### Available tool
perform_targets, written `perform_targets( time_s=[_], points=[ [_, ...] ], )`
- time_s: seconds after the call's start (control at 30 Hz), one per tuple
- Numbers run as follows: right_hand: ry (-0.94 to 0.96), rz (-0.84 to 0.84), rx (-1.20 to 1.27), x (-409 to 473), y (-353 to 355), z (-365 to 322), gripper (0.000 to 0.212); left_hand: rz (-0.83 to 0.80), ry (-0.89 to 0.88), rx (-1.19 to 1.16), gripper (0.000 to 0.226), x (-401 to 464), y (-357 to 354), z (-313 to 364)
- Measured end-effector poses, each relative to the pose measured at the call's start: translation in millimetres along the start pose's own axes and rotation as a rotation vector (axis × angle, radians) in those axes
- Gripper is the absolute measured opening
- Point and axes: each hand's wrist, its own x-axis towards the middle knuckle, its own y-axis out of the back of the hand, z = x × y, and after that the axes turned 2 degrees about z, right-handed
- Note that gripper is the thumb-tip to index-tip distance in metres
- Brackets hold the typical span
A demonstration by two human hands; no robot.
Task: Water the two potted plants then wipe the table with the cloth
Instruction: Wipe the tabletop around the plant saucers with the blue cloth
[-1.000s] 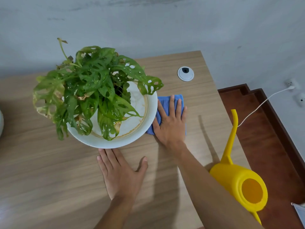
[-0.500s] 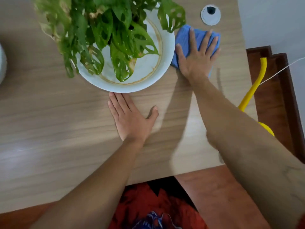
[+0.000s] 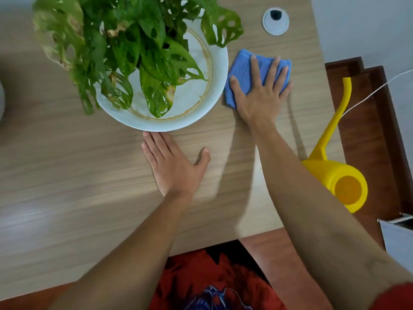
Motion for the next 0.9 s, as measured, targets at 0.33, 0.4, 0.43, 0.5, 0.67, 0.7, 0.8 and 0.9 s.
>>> perform_targets(
  time_s=[0.33,0.4,0.43,0.5,0.67,0.7,0.8,0.9],
  points=[
    [0.150,-0.035,-0.031,-71,-2,13,0.078,0.000,-0.003,-0.008,0.115,0,1,0],
    [0.089,-0.024,-0.048,-58,2,22,0.078,-0.004,-0.010,-0.009,0.115,0,0,0],
    [0.047,-0.024,-0.050,-42,5,24,0.078,-0.009,-0.009,-0.007,0.115,0,1,0],
    [-0.013,-0.044,-0.025,-6,7,21,0.079,-0.010,-0.007,-0.010,0.116,0,0,-1],
    [0.105,-0.098,-0.054,63,5,-12,0.078,0.001,-0.009,-0.016,0.114,0,-1,-1],
    [0.148,-0.085,-0.065,68,4,-18,0.076,0.003,-0.008,-0.016,0.114,0,-1,-1],
    [0.287,0.000,-0.124,71,2,-28,0.069,0.009,-0.011,-0.017,0.112,-1,-2,-1],
    [0.392,-0.001,-0.144,72,2,-28,0.065,0.009,-0.014,-0.006,0.111,-1,-1,0]
  ],
)
